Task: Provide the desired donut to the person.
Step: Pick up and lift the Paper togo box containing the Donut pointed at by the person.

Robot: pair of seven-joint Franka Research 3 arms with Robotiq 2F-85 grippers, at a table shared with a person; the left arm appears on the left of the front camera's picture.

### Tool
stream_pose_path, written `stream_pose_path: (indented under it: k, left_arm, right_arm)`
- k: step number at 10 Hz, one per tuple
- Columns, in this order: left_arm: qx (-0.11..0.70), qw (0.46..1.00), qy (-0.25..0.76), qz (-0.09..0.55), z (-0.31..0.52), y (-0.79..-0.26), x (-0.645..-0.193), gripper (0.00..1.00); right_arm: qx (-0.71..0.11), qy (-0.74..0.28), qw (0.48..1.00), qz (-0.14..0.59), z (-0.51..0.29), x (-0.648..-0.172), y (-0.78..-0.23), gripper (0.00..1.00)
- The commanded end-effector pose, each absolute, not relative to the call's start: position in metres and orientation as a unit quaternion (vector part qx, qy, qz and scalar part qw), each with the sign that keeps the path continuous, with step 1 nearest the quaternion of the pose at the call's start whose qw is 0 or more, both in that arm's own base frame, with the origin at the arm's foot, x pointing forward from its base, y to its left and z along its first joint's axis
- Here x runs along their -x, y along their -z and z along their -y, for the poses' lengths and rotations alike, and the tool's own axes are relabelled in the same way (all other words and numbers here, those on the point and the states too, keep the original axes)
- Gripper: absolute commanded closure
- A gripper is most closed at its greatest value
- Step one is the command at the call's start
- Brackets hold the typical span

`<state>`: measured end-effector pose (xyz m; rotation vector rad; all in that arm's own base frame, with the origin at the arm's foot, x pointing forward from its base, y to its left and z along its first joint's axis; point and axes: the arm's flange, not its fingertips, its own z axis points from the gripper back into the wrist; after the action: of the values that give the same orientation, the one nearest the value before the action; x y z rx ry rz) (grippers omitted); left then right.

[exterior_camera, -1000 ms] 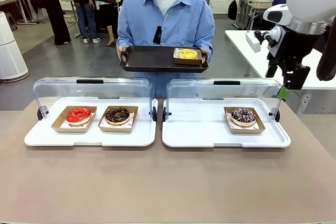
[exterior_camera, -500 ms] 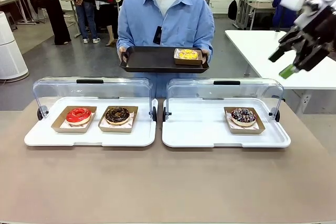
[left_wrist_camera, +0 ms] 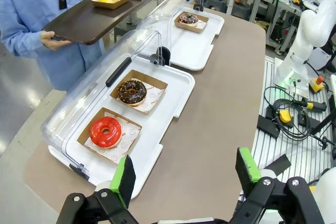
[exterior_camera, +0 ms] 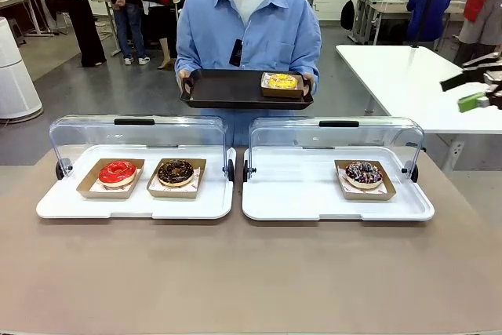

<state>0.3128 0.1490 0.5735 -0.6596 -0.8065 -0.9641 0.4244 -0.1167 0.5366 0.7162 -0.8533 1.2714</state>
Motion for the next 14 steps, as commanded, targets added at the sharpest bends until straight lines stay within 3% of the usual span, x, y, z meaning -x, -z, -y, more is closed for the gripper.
stream_pose_path:
  k: [1, 14]
  left_arm:
    - [0.308, 0.756, 0.439, 0.374, -0.148, -0.575, -0.313, 0.00]
    - [0.308, 0.756, 0.439, 0.374, -0.148, -0.575, -0.313, 0.00]
  right_arm:
    - [-0.317, -0.566, 0.658, 0.384, 0.133, -0.416, -0.534, 0.00]
    - [-0.352, -0.586, 0.616, 0.393, 0.155, -0.406, -0.516, 0.00]
